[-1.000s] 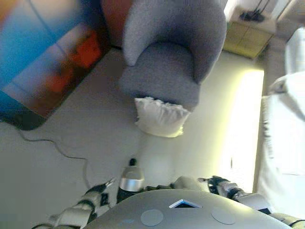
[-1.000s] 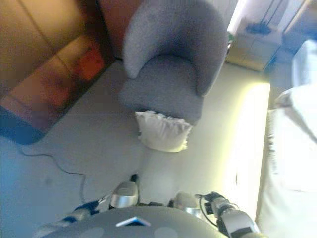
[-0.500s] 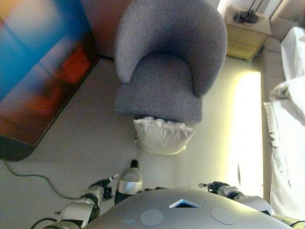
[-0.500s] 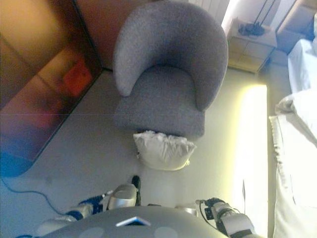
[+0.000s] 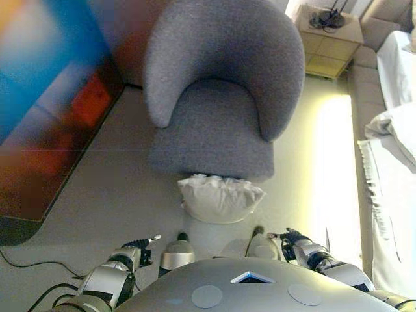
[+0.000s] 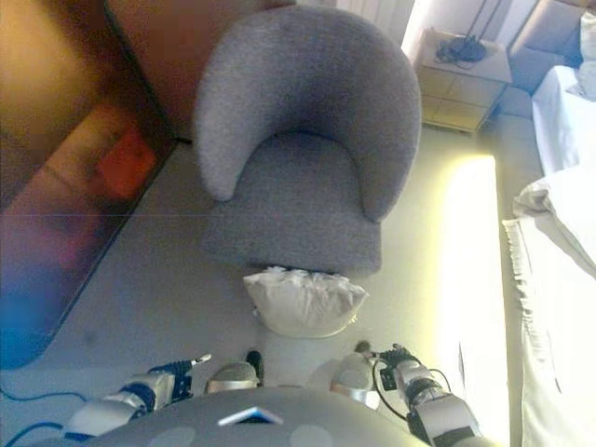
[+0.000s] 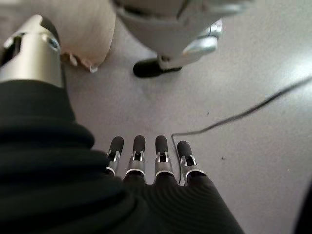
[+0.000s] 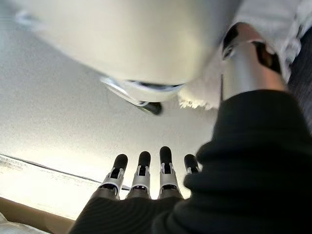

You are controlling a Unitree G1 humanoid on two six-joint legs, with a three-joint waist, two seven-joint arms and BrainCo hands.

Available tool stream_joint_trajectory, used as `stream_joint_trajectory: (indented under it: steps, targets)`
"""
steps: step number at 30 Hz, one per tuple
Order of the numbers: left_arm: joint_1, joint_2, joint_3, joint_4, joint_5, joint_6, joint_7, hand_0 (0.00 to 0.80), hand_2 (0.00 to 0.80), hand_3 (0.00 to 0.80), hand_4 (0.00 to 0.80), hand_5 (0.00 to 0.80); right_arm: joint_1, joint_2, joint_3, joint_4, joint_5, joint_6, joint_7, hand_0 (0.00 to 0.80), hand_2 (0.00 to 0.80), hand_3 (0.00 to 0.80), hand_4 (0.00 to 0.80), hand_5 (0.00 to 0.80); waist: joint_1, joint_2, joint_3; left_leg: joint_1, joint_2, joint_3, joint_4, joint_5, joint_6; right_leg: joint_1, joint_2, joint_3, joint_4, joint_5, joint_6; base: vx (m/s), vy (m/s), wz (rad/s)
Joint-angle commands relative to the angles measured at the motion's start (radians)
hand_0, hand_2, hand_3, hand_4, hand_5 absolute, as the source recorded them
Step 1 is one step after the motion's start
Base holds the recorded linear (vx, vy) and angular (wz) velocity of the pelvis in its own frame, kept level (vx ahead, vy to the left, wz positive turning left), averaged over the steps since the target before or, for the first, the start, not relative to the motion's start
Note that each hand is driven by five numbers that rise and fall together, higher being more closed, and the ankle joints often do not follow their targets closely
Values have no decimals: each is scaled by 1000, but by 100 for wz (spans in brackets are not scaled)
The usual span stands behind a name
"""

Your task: Pick up the cushion and take it to the sofa

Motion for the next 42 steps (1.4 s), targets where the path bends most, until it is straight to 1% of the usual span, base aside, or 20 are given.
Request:
stream_joint_trajectory:
  steps: [1,3,6,8,9,11,12,14,16,17,18,19,20,22,24,26,29,32,36,42]
  targets:
    - [-57,6,21,5,-3,-35,28,0,0,0,0,0,-14,-30,7,-10,11,-17,-2,0,0,0,0,0,-25,11,50,-30,43,-52,90,-101,24,24,-4,23,0,-14,19,202,-297,36]
    - [-24,0,37,6,44,-47,16,0,0,0,0,0,6,-38,4,1,-1,-29,11,0,0,0,0,0,-14,11,24,-16,85,-64,86,-73,3,90,33,11,-1,-79,5,228,-327,31]
    - [-6,-14,24,10,150,-89,11,0,0,0,0,0,7,-47,2,10,13,-38,5,0,0,0,0,0,-2,13,13,-18,126,-71,109,-56,-20,137,65,-9,-14,-109,-21,168,-249,23]
    - [-3,-24,13,8,136,-91,18,0,0,0,0,0,-12,-56,3,17,17,-26,2,0,0,0,0,0,0,14,13,-27,141,-71,156,-63,-28,146,73,-18,-10,-115,-34,109,-145,10]
    - [-4,-28,7,5,92,-101,24,0,0,0,0,0,-24,-66,12,16,-2,-16,8,0,0,0,0,0,4,14,21,-55,147,-79,229,-55,-35,151,77,-19,0,-125,-48,77,-65,3]
    - [-13,-35,0,-9,47,-99,27,0,0,0,0,0,-37,-80,25,12,10,-11,-9,0,0,0,0,0,14,26,46,-98,150,-108,273,-38,-43,154,79,-23,19,-140,-60,32,74,10]
    - [-19,-38,-4,-11,36,-98,20,0,0,0,0,0,-45,-86,27,12,21,-11,-16,0,0,0,0,0,15,35,54,-102,155,-103,254,-38,-46,151,76,-30,27,-146,-60,2,240,17]
    - [-30,-47,-7,-10,22,-98,11,0,0,0,0,0,-57,-90,19,15,37,-17,-40,0,0,0,0,0,14,68,63,-96,198,-87,142,28,-66,139,70,-45,52,-164,-51,70,345,20]
    - [-33,-50,-10,-8,45,-104,9,0,0,0,0,0,-59,-93,12,15,51,-23,-54,0,0,0,0,0,20,94,73,-109,247,-91,61,118,-97,144,60,-31,80,-194,-41,122,366,29]
    - [-35,-50,-10,-9,46,-105,9,0,0,0,0,0,-60,-94,12,14,54,-23,-55,0,0,0,0,0,21,97,77,-112,254,-92,54,132,-102,145,58,-29,87,-202,-40,142,478,30]
    - [-45,-51,-16,-12,71,-114,14,0,0,0,0,0,-66,-101,10,12,70,-24,-64,0,0,0,0,0,25,115,89,-154,292,-105,46,175,-118,141,35,-11,121,-238,-30,103,403,24]
    - [-50,-53,-19,-13,79,-120,19,0,0,0,0,0,-69,-105,8,13,75,-27,-70,0,0,0,0,0,25,121,97,-177,300,-113,67,186,-123,135,25,-3,141,-255,-27,154,521,36]
    - [-57,-54,-21,-9,78,-122,21,0,0,0,0,0,-73,-108,5,13,77,-22,-81,0,0,0,0,0,23,125,103,-190,293,-119,86,154,-122,128,-1,6,166,-264,-17,177,392,38]
    - [-47,-57,-16,-1,69,-124,20,0,0,0,0,0,-69,-109,-19,25,77,-20,-106,0,0,0,0,0,12,121,111,-192,283,-102,143,100,-125,121,-52,20,199,-255,9,269,340,18]
    - [-48,-42,-22,-10,115,-128,42,0,0,0,0,0,-66,-109,-36,16,115,-26,-136,0,0,0,0,0,5,108,125,-229,249,-114,256,63,-130,127,-96,45,198,-227,43,136,178,-18]
    - [-97,-11,-54,-36,53,-142,77,0,0,0,0,0,-106,-116,-28,0,106,-35,-131,0,0,0,0,0,-5,105,151,-268,241,-97,266,42,-123,64,-129,71,185,-179,65,-170,90,-8]
    - [-188,13,-86,-64,-2,-169,125,0,0,0,0,0,-167,-119,-8,-8,113,-60,-153,0,0,0,0,0,-7,110,200,-337,237,-100,258,39,-126,-16,-155,84,130,-99,67,-301,-21,-33]
    - [-279,29,-136,-88,1,-203,150,0,0,0,0,0,-238,-126,24,-7,134,-88,-180,0,0,0,0,0,-13,116,253,-445,251,-118,269,58,-145,-108,-157,89,107,-63,67,-290,-81,-33]
    - [-336,34,-186,-120,27,-221,182,0,0,0,0,0,-299,-140,45,-19,132,-126,-219,0,0,0,0,0,-13,120,308,-529,264,-145,283,75,-160,-194,-130,105,123,-70,67,-93,-80,-10]
    - [-439,44,-251,-163,48,-243,245,0,0,0,0,0,-447,-167,87,-79,122,-165,-300,0,0,0,0,0,-27,120,396,-628,253,-170,283,96,-168,-348,-100,127,164,-66,67,-106,-41,-12]
